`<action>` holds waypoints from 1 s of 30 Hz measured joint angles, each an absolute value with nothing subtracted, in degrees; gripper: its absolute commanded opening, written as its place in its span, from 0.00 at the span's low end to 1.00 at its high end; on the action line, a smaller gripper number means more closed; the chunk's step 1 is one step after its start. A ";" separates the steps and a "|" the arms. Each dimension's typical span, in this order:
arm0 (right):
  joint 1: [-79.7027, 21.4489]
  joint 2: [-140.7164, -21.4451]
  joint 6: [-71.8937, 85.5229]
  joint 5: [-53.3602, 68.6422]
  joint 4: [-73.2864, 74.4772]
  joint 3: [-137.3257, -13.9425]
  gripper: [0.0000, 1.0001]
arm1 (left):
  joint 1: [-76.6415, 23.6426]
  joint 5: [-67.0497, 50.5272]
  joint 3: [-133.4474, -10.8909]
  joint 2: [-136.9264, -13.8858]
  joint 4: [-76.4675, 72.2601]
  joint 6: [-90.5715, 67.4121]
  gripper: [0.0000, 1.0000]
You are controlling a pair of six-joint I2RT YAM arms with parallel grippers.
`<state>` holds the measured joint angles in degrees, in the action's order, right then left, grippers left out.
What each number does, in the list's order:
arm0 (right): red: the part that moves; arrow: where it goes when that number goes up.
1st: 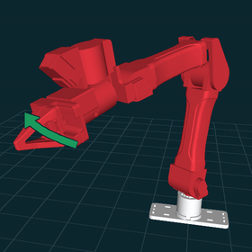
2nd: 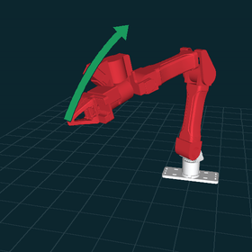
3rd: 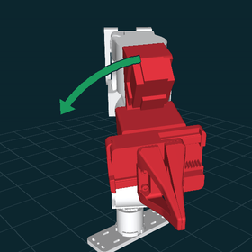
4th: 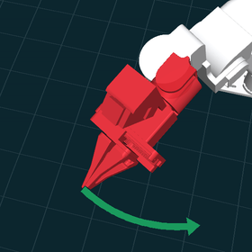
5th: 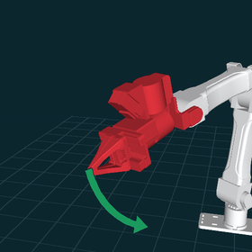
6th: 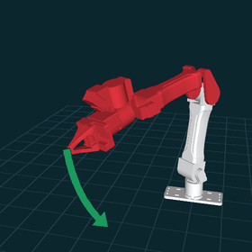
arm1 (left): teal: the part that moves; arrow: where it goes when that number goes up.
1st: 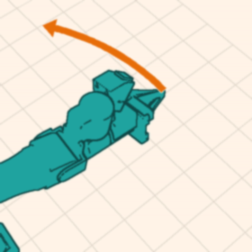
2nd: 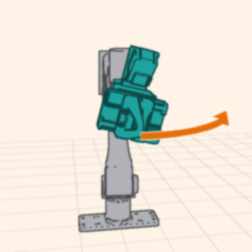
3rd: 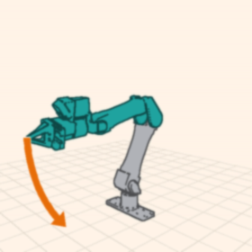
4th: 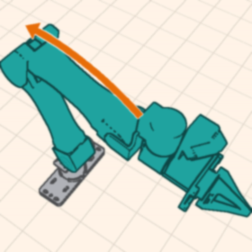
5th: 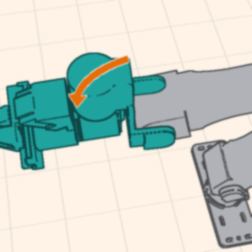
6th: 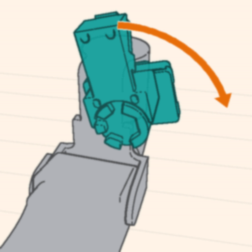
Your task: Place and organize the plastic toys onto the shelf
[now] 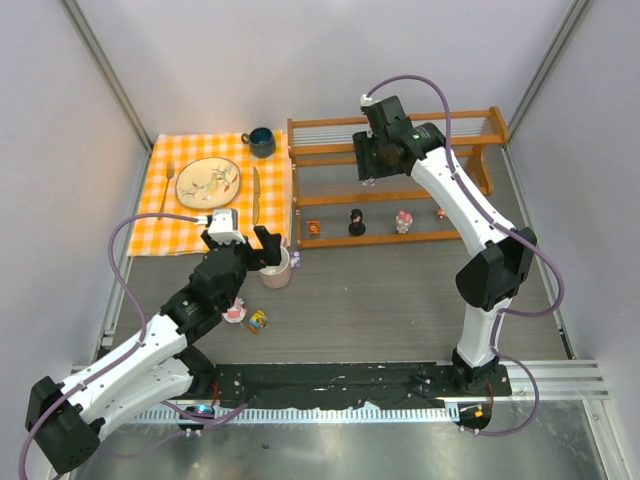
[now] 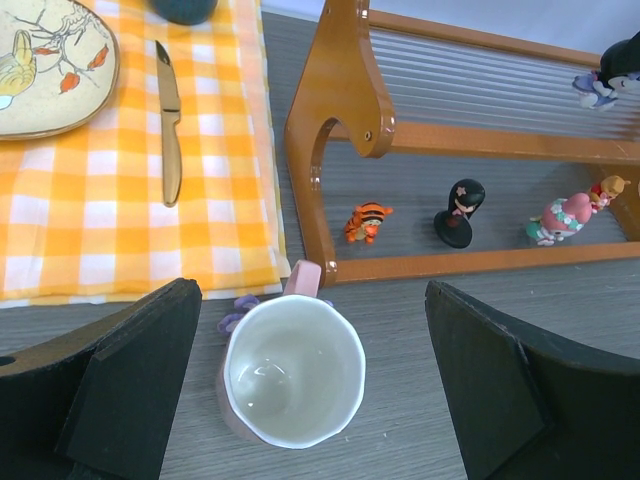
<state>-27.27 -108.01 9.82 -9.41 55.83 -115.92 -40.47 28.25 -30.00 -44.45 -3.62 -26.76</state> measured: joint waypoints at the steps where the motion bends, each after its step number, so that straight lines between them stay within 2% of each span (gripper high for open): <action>1: -27.27 -107.98 9.82 -9.50 55.77 -115.77 0.01 | -40.45 28.23 -29.95 -44.45 -3.68 -26.76 1.00; 15: -25.89 -103.74 7.81 -11.42 53.45 -105.65 0.01 | -39.79 26.79 -29.71 -45.36 -4.45 -26.96 1.00; 30: -24.47 -101.65 6.72 -9.47 48.88 -102.13 0.01 | -39.22 26.04 -29.50 -45.91 -4.95 -27.05 1.00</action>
